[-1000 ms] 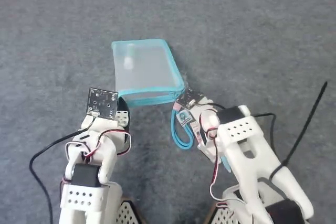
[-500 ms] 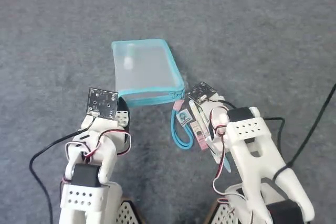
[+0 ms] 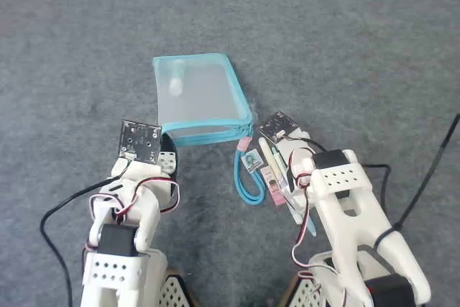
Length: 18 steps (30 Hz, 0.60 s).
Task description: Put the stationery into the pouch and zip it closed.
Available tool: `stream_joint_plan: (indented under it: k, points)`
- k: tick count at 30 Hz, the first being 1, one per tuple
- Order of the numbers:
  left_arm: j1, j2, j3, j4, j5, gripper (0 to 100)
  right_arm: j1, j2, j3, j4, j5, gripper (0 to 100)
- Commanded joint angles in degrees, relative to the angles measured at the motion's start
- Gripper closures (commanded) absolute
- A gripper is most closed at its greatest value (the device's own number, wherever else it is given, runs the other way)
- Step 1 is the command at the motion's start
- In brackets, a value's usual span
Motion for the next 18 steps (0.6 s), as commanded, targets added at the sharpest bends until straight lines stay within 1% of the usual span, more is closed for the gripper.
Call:
stream_joint_plan:
  k: [1,5,10,13,18]
  points:
    - [0.00,-1.14,-0.57,0.18,-0.09,99,0.40,-2.07,-0.26,-1.71,-1.14,81.1]
    - [0.09,-1.14,-0.57,0.18,-0.09,99,0.40,-1.45,-0.09,-2.07,-1.14,81.1]
    - [0.09,-1.14,-0.57,0.18,-0.09,99,0.48,5.58,-0.44,-5.67,-1.14,81.1]
    - [-0.09,-1.14,-0.57,0.18,-0.09,99,0.57,8.13,-1.41,-5.93,-1.14,81.1]
    - [0.00,-1.14,-0.57,0.18,-0.09,99,4.70,8.48,-1.67,-6.20,-1.14,81.7]
